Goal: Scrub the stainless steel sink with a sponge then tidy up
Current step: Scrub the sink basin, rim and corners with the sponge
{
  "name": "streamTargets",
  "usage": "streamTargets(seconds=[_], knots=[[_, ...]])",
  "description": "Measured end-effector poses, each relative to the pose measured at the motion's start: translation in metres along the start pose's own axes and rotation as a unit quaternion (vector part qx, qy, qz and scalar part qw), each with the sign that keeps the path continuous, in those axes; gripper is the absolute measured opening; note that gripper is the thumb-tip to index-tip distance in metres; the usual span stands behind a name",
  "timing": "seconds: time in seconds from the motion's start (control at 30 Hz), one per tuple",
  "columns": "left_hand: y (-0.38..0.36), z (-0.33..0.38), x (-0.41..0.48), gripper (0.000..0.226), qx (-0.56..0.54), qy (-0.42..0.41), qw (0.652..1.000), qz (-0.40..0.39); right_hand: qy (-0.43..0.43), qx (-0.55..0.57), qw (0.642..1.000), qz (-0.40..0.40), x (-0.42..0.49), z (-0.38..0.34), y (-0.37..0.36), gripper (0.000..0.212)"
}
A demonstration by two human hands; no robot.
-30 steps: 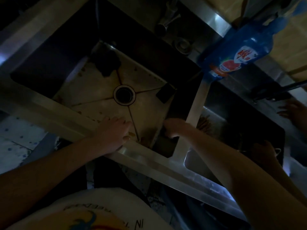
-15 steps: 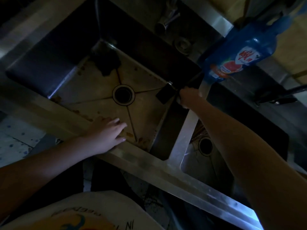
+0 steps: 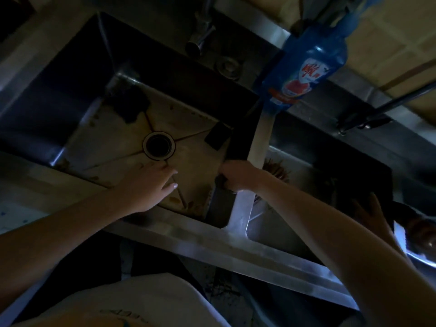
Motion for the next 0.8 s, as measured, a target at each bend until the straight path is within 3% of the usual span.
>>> streamTargets(seconds=[0.13,0.23,0.3,0.43,0.63,0.8], knots=[[0.001,0.019,0.011,0.045,-0.043,-0.004,0.999,-0.023,-0.049,0.047,0.982,0.178,-0.023,0.015,-0.011,0.043],[0.002,0.030,0.016,0.042,-0.039,-0.030,0.999,-0.012,-0.078,0.108,0.922,0.362,-0.044,0.021,-0.023,0.043],[0.003,0.032,0.019,0.041,-0.026,-0.037,0.999,-0.005,-0.108,0.099,0.888,0.436,-0.048,0.027,-0.025,0.044],[0.001,0.027,0.022,0.042,-0.020,-0.016,0.999,-0.020,-0.171,0.108,0.899,0.390,-0.034,0.063,-0.021,0.053],[0.010,0.018,0.024,0.043,0.023,-0.007,1.000,0.007,-0.179,0.117,0.909,0.358,0.004,0.133,0.000,0.054],[0.020,0.010,0.029,0.043,0.032,-0.011,0.999,0.023,-0.204,0.341,0.851,0.343,0.034,0.170,0.010,0.040]])
Point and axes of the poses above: each hand's wrist, its own x-axis towards the middle knuckle, its own y-axis out of the back of the hand, z = x × y, the point moved 4 cm from there along x, towards the middle knuckle, and after that the axes turned 9 degrees about -x, right-handed, at the moved point
